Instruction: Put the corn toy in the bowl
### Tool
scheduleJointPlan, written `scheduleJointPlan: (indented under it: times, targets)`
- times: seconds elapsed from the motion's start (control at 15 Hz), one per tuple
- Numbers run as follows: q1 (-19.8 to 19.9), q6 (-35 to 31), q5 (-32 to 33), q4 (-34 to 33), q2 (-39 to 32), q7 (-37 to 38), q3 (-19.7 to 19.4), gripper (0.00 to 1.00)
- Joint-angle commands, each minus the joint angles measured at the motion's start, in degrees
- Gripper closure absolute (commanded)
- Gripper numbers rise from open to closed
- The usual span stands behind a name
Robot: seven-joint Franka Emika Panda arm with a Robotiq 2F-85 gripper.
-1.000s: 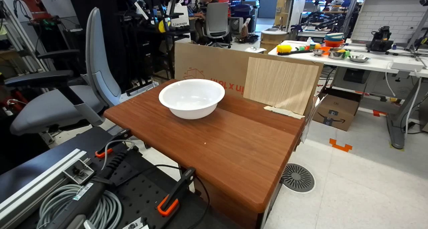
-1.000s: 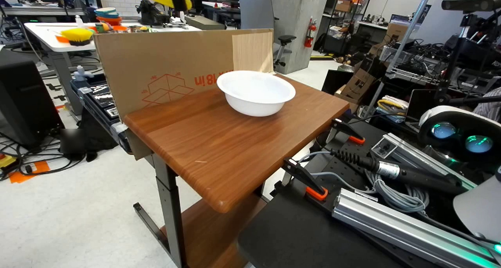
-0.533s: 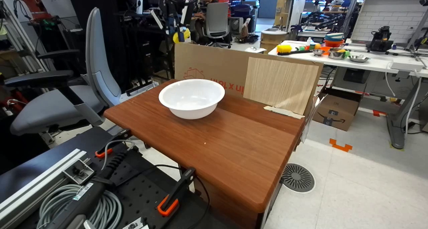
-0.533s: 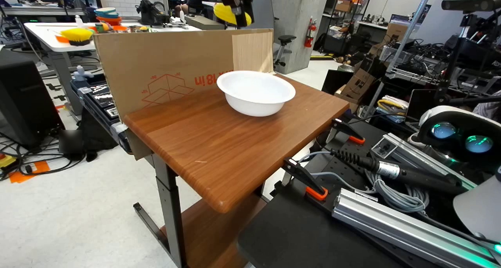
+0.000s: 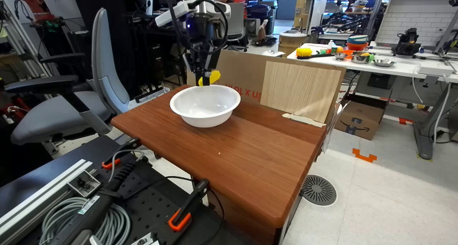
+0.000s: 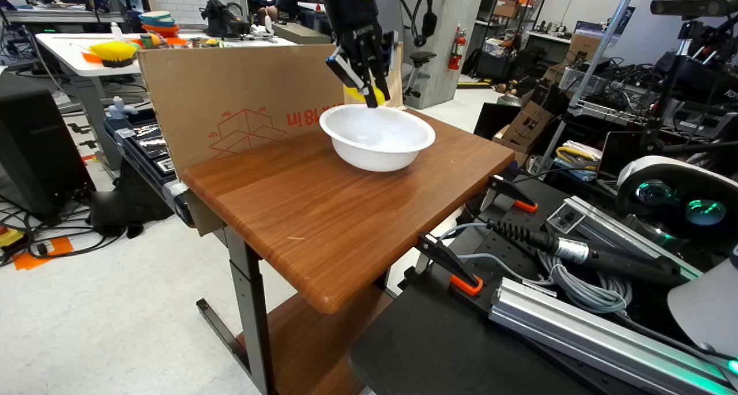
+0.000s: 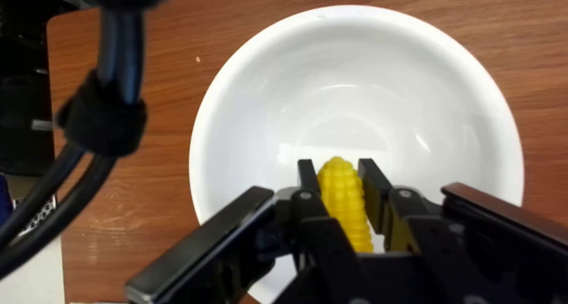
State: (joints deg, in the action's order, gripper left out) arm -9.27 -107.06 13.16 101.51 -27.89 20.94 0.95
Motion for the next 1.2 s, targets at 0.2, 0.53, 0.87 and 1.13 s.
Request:
scheduleJointPlan:
  times: [0.2, 0.53, 0.87, 1.13]
  targets:
    - [-1.1, 2.1, 0.6, -1.4, -5.9, 7.1, -3.1, 0.93]
    - [-1.6, 2.5, 0.4, -1.6, -6.4, 9.0, -3.8, 0.38]
    - [-2.4, 2.1, -1.0, 1.7, 0.0, 8.2, -2.1, 0.02]
    - [-2.5, 1.6, -0.9, 0.6, 0.3, 8.2, -1.2, 0.00]
